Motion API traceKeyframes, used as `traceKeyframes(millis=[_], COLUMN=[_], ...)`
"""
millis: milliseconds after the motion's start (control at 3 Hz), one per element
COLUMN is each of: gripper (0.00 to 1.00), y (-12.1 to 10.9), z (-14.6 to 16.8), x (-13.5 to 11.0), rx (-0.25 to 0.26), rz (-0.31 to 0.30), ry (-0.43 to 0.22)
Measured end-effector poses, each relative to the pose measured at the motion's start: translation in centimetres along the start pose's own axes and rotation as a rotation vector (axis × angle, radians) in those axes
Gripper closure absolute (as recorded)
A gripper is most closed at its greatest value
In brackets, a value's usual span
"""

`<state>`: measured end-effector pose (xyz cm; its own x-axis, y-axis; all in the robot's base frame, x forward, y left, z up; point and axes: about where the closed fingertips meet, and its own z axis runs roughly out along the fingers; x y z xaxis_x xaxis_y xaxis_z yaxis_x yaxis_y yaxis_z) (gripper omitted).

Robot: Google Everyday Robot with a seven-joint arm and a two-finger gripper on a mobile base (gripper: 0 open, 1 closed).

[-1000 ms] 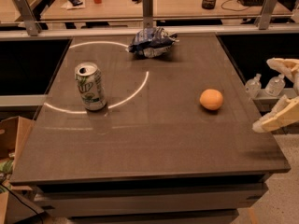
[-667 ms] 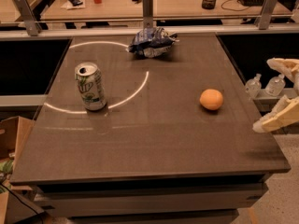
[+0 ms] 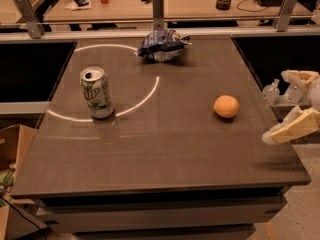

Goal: Move orange near 7up can

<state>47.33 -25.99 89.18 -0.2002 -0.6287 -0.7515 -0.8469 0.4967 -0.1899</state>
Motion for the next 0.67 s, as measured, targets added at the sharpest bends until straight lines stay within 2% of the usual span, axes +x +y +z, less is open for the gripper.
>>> traceKeyframes(millis=[667], gripper=[0.0], y=[1.5], z=[2.5], x=[0.7], rx=[-0.021], rz=[0.081], ry=[-0.005])
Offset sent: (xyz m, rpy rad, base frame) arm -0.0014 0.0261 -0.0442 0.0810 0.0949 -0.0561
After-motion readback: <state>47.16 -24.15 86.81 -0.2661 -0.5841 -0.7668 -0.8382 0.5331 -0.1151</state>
